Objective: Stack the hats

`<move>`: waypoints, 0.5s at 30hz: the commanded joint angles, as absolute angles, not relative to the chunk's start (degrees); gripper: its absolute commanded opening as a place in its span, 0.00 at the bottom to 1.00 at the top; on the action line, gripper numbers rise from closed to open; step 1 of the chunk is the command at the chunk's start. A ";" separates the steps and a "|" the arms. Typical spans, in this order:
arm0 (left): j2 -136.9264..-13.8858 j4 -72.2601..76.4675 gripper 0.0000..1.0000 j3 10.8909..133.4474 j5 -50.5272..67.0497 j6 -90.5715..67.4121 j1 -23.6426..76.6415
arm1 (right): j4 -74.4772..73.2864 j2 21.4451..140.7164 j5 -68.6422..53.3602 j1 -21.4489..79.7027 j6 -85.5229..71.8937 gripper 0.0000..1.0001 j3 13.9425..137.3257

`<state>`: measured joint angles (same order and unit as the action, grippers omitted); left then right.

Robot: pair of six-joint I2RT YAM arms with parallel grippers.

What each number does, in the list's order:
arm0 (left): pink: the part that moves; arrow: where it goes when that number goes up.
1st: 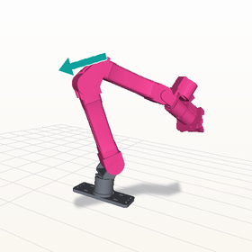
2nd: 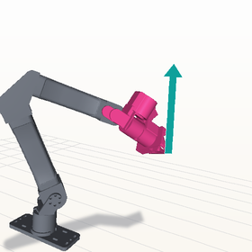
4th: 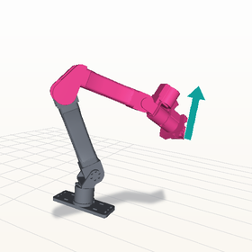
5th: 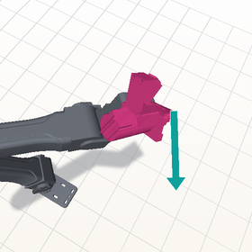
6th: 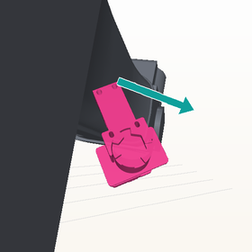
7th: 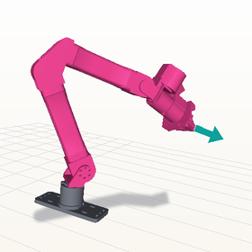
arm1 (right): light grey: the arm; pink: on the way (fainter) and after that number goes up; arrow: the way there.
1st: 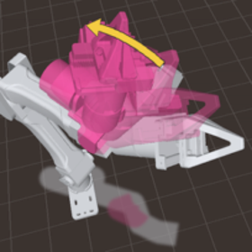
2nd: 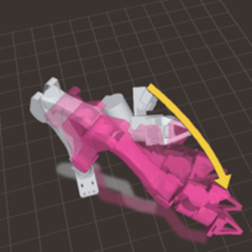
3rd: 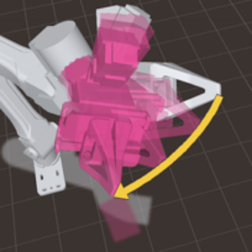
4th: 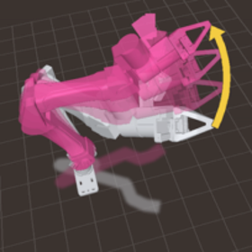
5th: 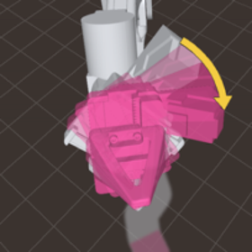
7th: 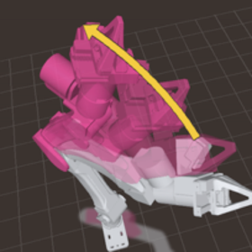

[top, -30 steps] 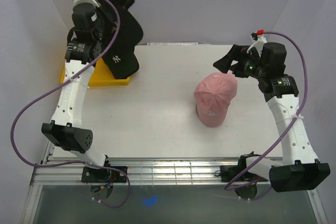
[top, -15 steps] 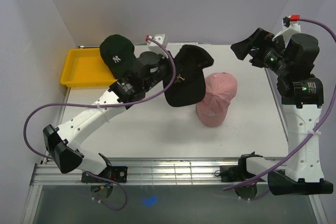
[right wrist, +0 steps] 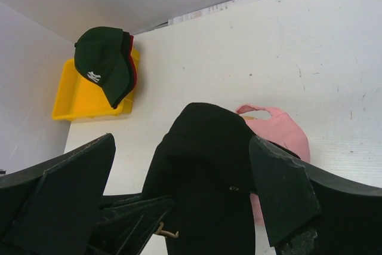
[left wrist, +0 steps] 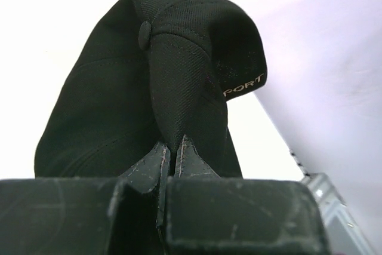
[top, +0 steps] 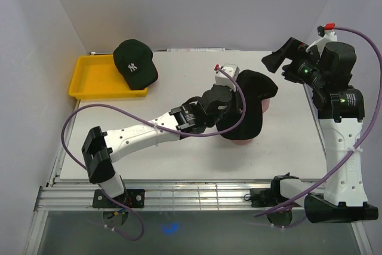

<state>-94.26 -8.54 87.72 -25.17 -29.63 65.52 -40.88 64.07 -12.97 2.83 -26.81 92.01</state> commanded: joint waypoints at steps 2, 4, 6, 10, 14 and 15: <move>-93.60 -4.92 0.00 87.37 -28.23 -27.42 65.65 | -40.96 63.02 -11.25 2.64 -25.49 0.98 90.62; -94.31 -4.14 0.00 86.49 -26.64 -27.68 65.74 | -40.87 63.28 -11.42 2.64 -25.31 0.98 89.65; -93.96 -2.82 0.00 84.29 -24.01 -27.51 65.74 | -40.69 63.46 -11.43 2.55 -24.96 0.98 89.12; -93.43 -1.06 0.00 81.83 -21.45 -27.34 66.09 | -40.52 63.90 -11.25 2.64 -24.44 0.98 88.07; -94.04 -1.49 0.00 80.86 -22.22 -27.16 66.62 | -39.55 63.72 -11.25 2.55 -24.43 0.98 85.96; -93.43 -0.97 0.00 78.51 -23.63 -27.33 66.88 | -39.12 63.72 -11.42 2.55 -24.43 0.98 85.52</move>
<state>-95.57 -2.09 81.52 -23.14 -27.66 65.89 -41.56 64.10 -11.88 2.72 -25.39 86.89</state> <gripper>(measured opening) 0.087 0.984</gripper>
